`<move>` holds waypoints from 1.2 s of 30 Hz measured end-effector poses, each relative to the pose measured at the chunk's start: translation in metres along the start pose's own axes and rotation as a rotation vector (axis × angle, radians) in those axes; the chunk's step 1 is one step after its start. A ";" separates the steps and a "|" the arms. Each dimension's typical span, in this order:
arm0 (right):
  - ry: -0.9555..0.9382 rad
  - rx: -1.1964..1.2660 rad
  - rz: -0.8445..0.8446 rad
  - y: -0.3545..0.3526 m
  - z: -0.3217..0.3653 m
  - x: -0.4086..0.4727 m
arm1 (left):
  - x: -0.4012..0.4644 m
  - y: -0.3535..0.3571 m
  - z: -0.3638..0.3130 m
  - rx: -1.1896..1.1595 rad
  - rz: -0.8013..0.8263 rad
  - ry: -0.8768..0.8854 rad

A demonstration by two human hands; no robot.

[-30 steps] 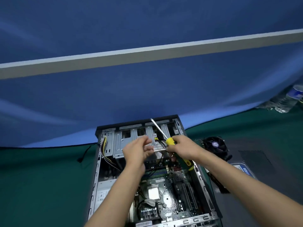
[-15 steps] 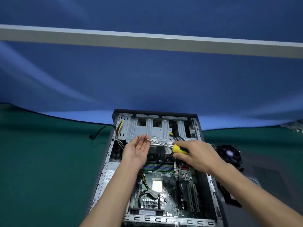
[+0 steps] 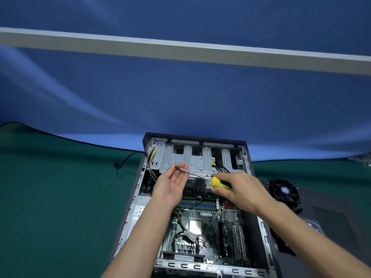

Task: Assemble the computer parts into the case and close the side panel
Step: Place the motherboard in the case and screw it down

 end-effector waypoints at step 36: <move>0.407 0.747 -0.406 -0.027 -0.001 -0.022 | 0.011 -0.011 0.068 0.101 -0.087 -0.229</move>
Point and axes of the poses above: each hand's wrist, its own x-axis towards the middle knuckle, its own y-axis out of the palm, z = x × y, the point moved 1 cm from there along x, towards the middle knuckle, and after that the axes turned 14 degrees about x, right-handed, at the moved point
